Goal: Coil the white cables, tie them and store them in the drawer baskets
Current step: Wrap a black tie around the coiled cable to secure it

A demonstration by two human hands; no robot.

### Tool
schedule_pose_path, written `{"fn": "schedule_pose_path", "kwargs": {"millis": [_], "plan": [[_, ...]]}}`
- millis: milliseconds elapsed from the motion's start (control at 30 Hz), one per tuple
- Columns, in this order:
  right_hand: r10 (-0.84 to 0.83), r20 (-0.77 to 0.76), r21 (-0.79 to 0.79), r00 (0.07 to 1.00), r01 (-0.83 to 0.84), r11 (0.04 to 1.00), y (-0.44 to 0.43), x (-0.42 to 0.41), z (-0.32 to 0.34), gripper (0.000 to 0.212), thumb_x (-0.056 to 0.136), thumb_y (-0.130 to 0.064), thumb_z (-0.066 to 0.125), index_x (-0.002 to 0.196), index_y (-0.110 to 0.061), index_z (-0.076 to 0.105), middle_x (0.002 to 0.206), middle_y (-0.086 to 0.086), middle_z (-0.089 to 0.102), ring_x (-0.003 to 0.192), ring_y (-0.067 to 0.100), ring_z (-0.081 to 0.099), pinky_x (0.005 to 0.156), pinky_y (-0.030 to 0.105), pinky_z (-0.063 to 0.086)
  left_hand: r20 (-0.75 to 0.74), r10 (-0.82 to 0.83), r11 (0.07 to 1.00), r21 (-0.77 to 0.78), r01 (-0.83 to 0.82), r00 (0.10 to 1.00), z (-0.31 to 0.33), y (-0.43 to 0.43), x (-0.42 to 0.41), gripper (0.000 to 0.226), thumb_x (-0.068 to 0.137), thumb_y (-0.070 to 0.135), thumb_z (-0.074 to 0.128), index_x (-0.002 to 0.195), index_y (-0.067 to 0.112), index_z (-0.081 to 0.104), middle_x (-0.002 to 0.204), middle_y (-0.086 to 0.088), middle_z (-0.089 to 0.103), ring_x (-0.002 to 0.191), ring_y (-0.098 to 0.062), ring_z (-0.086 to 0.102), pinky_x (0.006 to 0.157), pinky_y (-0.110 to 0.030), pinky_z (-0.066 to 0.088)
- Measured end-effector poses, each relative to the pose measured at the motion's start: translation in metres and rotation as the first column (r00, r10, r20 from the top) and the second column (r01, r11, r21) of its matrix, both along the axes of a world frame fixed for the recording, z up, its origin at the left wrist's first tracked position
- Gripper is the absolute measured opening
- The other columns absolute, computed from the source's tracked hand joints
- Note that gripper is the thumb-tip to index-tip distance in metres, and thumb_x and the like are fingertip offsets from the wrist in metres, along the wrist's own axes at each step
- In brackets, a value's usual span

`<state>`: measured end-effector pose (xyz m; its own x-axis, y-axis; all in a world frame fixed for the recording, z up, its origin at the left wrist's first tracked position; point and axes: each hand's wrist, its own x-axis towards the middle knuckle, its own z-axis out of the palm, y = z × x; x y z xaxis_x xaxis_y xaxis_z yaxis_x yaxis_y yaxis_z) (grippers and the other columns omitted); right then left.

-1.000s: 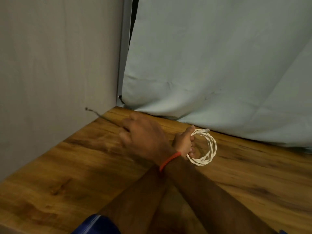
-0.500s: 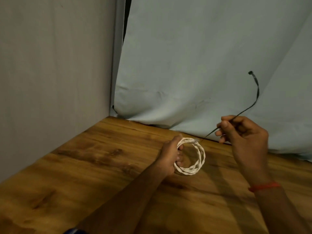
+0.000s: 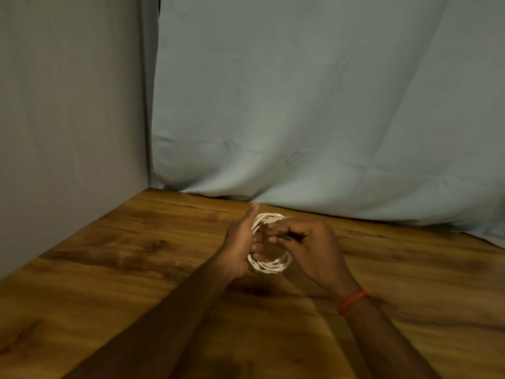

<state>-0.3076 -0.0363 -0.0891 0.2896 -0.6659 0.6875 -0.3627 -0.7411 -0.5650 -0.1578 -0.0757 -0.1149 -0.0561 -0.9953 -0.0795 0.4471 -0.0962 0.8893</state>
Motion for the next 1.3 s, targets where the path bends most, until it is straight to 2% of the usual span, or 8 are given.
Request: {"fn": "schedule_pose_path", "kwargs": {"millis": [100, 267, 500, 667, 900, 1133, 1233, 1300], "plan": [[-0.023, -0.058, -0.053, 0.998, 0.019, 0.998, -0.003, -0.002, -0.004, 0.031, 0.077, 0.009, 0.077, 0.092, -0.018, 0.081, 0.092, -0.013, 0.077, 0.087, -0.001, 0.072, 0.079, 0.023, 0.058, 0.003, 0.014, 1.000, 0.023, -0.014, 1.000, -0.002, -0.002, 0.000, 0.050, 0.097, 0.057, 0.052, 0.073, 0.012, 0.050, 0.046, 0.001, 0.033, 0.030, -0.008, 0.027, 0.039, -0.015, 0.022], [-0.083, -0.265, -0.256, 0.961, 0.013, 0.967, -0.002, -0.002, -0.004, 0.029, 0.076, 0.001, 0.071, 0.096, -0.017, 0.081, 0.100, -0.006, 0.077, 0.094, -0.003, 0.066, 0.086, 0.007, 0.048, 0.013, 0.006, 1.000, 0.025, -0.006, 1.000, -0.003, -0.003, -0.001, 0.047, 0.099, 0.050, 0.051, 0.072, 0.012, 0.050, 0.042, 0.001, 0.035, 0.028, -0.007, 0.027, 0.037, -0.012, 0.022], [-0.109, -0.290, -0.233, 0.951, 0.041, 0.972, -0.005, -0.005, -0.007, 0.033, 0.079, 0.001, 0.069, 0.101, -0.022, 0.079, 0.104, -0.006, 0.076, 0.095, 0.008, 0.070, 0.084, 0.032, 0.056, 0.079, 0.042, 0.998, -0.042, -0.039, 0.996, -0.002, 0.001, -0.003, 0.043, 0.102, 0.039, 0.052, 0.067, 0.015, 0.047, 0.044, 0.001, 0.033, 0.031, -0.008, 0.027, 0.038, -0.015, 0.020], [-0.116, -0.337, -0.240, 0.934, 0.034, 0.970, -0.004, -0.003, -0.007, 0.035, 0.076, 0.000, 0.068, 0.100, -0.023, 0.079, 0.104, -0.007, 0.077, 0.096, 0.008, 0.071, 0.083, 0.033, 0.057, 0.120, 0.053, 0.997, -0.070, -0.045, 0.991, -0.003, 0.004, -0.004, 0.043, 0.103, 0.038, 0.049, 0.068, 0.014, 0.045, 0.041, 0.003, 0.034, 0.030, -0.008, 0.028, 0.038, -0.014, 0.021], [-0.109, -0.271, -0.181, 0.956, 0.061, 0.982, -0.002, -0.003, -0.004, 0.026, 0.078, -0.010, 0.070, 0.097, -0.025, 0.079, 0.096, -0.009, 0.077, 0.087, 0.005, 0.070, 0.078, 0.031, 0.056, 0.201, 0.200, 0.957, -0.252, -0.146, 0.959, 0.002, 0.012, -0.011, 0.046, 0.105, 0.028, 0.046, 0.063, 0.011, 0.048, 0.040, 0.000, 0.040, 0.030, -0.010, 0.034, 0.040, -0.017, 0.023], [-0.087, -0.411, -0.190, 0.908, 0.008, 0.982, 0.008, -0.002, 0.009, 0.015, 0.078, -0.030, 0.067, 0.090, -0.032, 0.077, 0.095, -0.014, 0.074, 0.085, 0.005, 0.066, 0.070, 0.035, 0.055, 0.172, 0.247, 0.930, -0.319, -0.183, 0.953, -0.003, 0.008, -0.008, 0.040, 0.102, 0.028, 0.055, 0.066, 0.016, 0.066, 0.065, -0.015, 0.059, 0.062, -0.026, 0.054, 0.062, -0.035, 0.041], [-0.076, -0.531, -0.184, 0.844, -0.027, 0.983, 0.016, 0.000, 0.017, 0.014, 0.075, -0.026, 0.074, 0.088, -0.032, 0.076, 0.094, -0.014, 0.073, 0.087, 0.002, 0.062, 0.065, 0.024, 0.048, 0.155, 0.253, 0.912, -0.368, -0.181, 0.955, -0.003, 0.008, -0.009, 0.034, 0.103, 0.022, 0.052, 0.079, 0.001, 0.065, 0.073, -0.017, 0.064, 0.072, -0.028, 0.058, 0.069, -0.038, 0.045], [-0.078, -0.586, -0.209, 0.807, -0.057, 0.976, 0.021, 0.002, 0.021, 0.014, 0.072, -0.027, 0.079, 0.085, -0.031, 0.075, 0.092, -0.013, 0.072, 0.091, 0.003, 0.056, 0.060, 0.008, 0.030, 0.167, 0.255, 0.906, -0.386, -0.174, 0.953, -0.003, 0.008, -0.008, 0.037, 0.104, 0.022, 0.051, 0.090, -0.011, 0.063, 0.079, -0.021, 0.067, 0.074, -0.029, 0.061, 0.070, -0.038, 0.048]]}}
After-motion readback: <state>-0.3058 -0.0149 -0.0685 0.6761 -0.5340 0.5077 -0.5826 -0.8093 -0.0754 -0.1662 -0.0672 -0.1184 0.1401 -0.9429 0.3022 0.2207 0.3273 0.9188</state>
